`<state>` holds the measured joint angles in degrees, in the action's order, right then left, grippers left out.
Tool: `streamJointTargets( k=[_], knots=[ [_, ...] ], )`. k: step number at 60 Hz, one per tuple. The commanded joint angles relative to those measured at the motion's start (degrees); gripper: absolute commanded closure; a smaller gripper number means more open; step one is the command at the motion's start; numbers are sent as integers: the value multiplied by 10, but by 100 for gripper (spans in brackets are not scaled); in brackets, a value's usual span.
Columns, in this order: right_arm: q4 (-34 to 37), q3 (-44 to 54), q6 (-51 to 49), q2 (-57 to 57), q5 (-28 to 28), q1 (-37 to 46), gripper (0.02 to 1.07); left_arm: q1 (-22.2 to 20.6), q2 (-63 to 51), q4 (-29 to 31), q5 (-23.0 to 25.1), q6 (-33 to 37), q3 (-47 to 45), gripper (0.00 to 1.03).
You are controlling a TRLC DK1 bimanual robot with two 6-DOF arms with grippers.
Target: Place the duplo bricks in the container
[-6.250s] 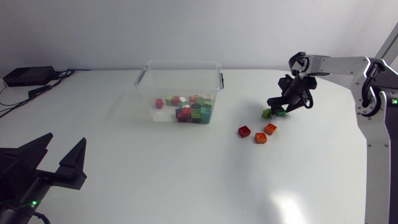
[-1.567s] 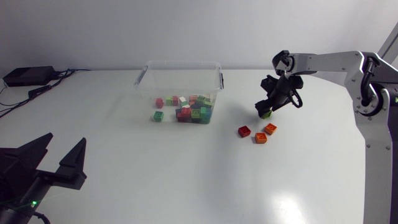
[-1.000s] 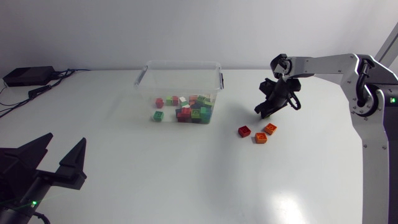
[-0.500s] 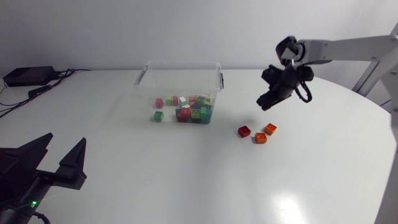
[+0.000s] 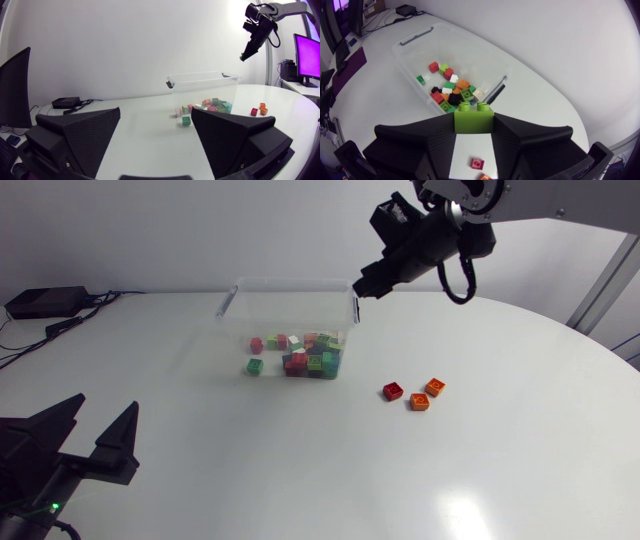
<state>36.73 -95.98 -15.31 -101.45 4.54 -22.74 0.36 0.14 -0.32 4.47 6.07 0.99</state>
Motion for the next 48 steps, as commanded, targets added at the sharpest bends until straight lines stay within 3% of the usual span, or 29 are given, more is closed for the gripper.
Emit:
streamJointTargets(
  k=[1, 25, 38, 42, 47, 48],
  knots=[
    [-25, -2, 30, -23, 3, -21, 70, 5, 5, -7, 5, 5, -11, 5],
    [-162, -49, 75, -89, -1, -57, 70, 5, 5, -7, 5, 5, -11, 5],
    [-153, -123, 81, -167, -5, -65, 68, 5, 5, -7, 5, 5, -11, 5],
    [-145, -142, 81, -192, -16, -71, 60, 5, 5, -7, 5, 5, -11, 5],
    [-127, -168, 75, -218, -27, -78, 40, 5, 5, -7, 5, 5, -11, 5],
    [-124, -175, 74, -223, -30, -80, 31, 5, 5, -7, 5, 5, -11, 5]
  ],
)
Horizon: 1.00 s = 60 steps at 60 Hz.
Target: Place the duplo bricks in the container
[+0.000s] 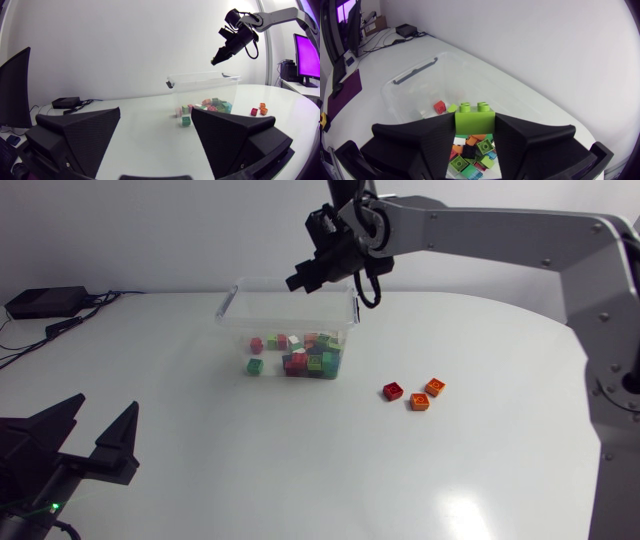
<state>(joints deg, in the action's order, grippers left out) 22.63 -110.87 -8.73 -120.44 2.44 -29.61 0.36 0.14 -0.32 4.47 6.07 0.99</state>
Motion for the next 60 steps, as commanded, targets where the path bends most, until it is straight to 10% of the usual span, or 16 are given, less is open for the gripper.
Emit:
streamJointTargets(
  k=[1, 25, 60],
  knots=[
    [22, -29, 6, -35, -13, -12, 25, 5, 5, -7, 5, 5, -11, 5],
    [96, 12, 1, 61, -18, 23, 11, 5, 5, -7, 5, 5, -11, 5],
    [157, 355, -200, 257, 27, 268, 11, 5, 5, -7, 5, 5, -11, 5]
  ],
)
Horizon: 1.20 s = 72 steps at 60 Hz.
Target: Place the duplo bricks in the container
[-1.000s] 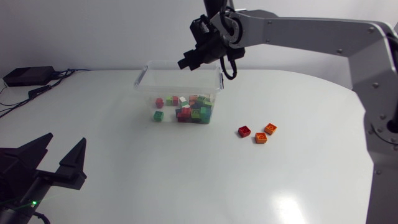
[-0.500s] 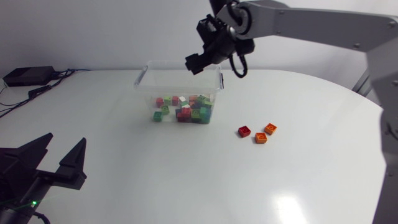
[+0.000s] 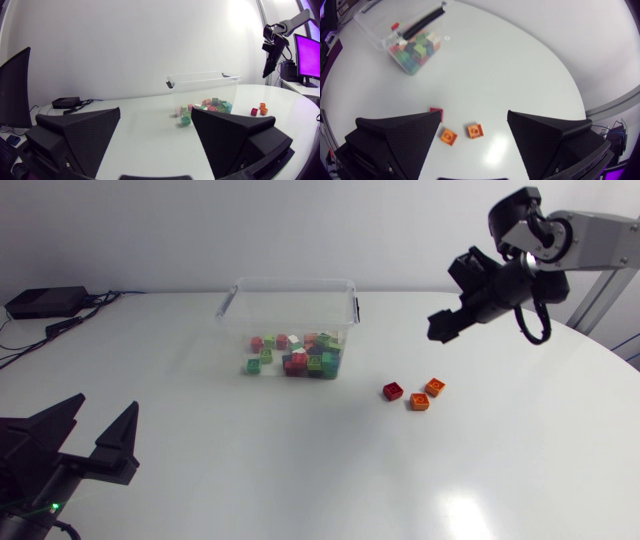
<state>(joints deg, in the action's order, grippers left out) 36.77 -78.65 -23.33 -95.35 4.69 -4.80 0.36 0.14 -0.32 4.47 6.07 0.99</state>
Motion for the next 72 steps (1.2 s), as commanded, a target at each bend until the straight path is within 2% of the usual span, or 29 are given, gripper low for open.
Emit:
streamJointTargets(
  k=[1, 23, 55, 64, 72],
  knots=[
    [16, 39, -61, 6, 5, 24, 11, 5, 5, -7, 5, 5, -11, 5],
    [11, 54, -151, -78, -2, 46, 11, 5, 5, -7, 5, 6, -11, 5],
    [15, -30, -182, -208, -16, 37, 11, 5, 5, -7, 5, 5, -11, 5],
    [13, -33, -189, -231, -22, 35, 16, 5, 5, -7, 5, 5, -11, 5],
    [11, -39, -191, -242, -25, 37, 17, 5, 5, -7, 5, 5, -11, 5]
  ],
)
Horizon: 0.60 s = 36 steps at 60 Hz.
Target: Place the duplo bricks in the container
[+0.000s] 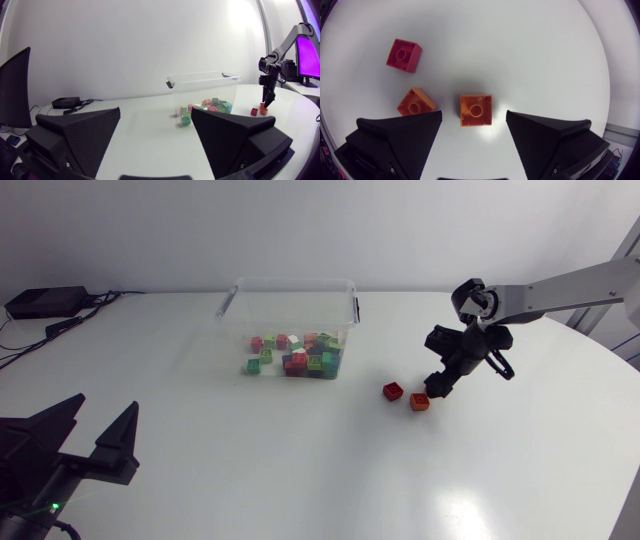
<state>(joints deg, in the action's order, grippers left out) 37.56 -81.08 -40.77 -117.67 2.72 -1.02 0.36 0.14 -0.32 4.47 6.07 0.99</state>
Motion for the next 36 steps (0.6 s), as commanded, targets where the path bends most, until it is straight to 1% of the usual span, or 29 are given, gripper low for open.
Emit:
streamJointTargets(
  k=[1, 2, 5, 8, 14, 18, 21, 30, 36],
  knots=[
    [3, -15, -17, -20, -4, -1, 17, 5, 5, -7, 5, 5, -11, 5],
    [2, -15, -17, -20, -5, -1, 17, 5, 5, -7, 5, 5, -11, 5],
    [0, -13, -19, -21, -4, -1, 24, 5, 5, -7, 5, 6, -11, 5],
    [-6, -13, -19, -23, -4, -1, 29, 5, 5, -7, 5, 5, -11, 5],
    [-8, -13, -19, -25, -3, 0, 35, 5, 5, -7, 5, 5, -11, 5],
    [-14, -14, -19, -26, -3, 0, 44, 5, 5, -7, 4, 5, -11, 5],
    [-15, -15, -22, -27, -2, 0, 48, 5, 5, -7, 5, 5, -11, 5],
    [-15, -20, -22, -33, -2, 1, 49, 5, 5, -7, 5, 5, -11, 5],
    [-19, -21, -22, -34, 0, 2, 63, 5, 5, -7, 5, 5, -11, 5]
  ],
)
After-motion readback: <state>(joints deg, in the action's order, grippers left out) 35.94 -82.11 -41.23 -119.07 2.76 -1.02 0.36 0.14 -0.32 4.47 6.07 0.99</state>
